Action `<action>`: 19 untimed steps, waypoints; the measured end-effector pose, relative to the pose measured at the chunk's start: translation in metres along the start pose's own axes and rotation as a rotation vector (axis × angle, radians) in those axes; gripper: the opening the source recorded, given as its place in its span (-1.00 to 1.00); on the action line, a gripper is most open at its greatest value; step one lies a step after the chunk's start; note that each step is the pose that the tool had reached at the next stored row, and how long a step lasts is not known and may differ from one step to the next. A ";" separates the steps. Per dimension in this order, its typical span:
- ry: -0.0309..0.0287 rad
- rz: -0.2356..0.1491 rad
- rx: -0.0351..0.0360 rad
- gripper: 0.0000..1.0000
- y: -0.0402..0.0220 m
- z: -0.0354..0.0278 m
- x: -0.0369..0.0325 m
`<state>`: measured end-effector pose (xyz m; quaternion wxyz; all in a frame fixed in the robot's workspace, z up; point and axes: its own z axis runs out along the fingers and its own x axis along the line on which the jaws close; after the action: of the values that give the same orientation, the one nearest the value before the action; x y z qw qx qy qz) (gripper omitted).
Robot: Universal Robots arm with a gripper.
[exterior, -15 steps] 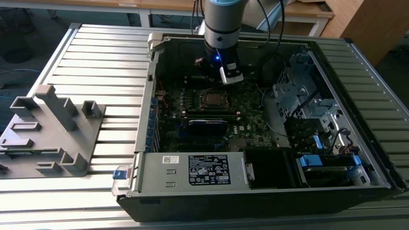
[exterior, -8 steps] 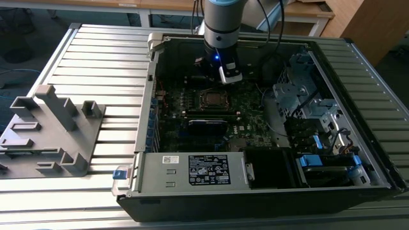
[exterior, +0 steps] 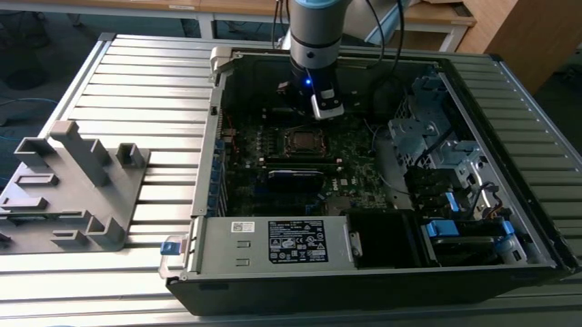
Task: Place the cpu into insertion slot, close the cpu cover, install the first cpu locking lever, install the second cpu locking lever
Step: 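Install the first cpu locking lever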
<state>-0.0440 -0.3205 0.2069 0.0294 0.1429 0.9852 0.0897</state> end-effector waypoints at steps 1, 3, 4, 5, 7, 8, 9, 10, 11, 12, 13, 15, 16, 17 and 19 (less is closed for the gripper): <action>-0.0023 0.002 -0.0005 -0.80 -0.0001 0.0003 0.0000; -0.0046 0.004 -0.0008 -0.80 -0.0001 0.0007 0.0000; -0.0055 0.007 -0.0011 -0.80 -0.0002 0.0010 0.0000; -0.0060 0.008 -0.0009 -0.80 -0.0003 0.0011 0.0001; -0.0069 0.013 -0.0007 -0.80 -0.0003 0.0014 0.0004; -0.0073 0.015 -0.0007 -0.80 -0.0003 0.0015 0.0007; -0.0076 0.016 -0.0008 -0.80 -0.0003 0.0017 0.0011; -0.0079 0.017 -0.0008 -0.80 -0.0002 0.0018 0.0015; -0.0081 0.018 -0.0008 -0.80 -0.0001 0.0019 0.0018; -0.0082 0.019 -0.0006 -0.80 0.0001 0.0020 0.0020; -0.0083 0.020 -0.0005 -0.80 0.0004 0.0021 0.0022; -0.0085 0.021 -0.0006 -0.80 0.0006 0.0026 0.0023; -0.0087 0.022 -0.0006 -0.80 0.0007 0.0029 0.0023; -0.0089 0.023 -0.0006 -0.80 0.0006 0.0033 0.0023; -0.0091 0.025 -0.0004 -0.80 0.0006 0.0042 0.0021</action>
<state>-0.0455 -0.3186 0.2028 0.0328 0.1555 0.9832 0.0896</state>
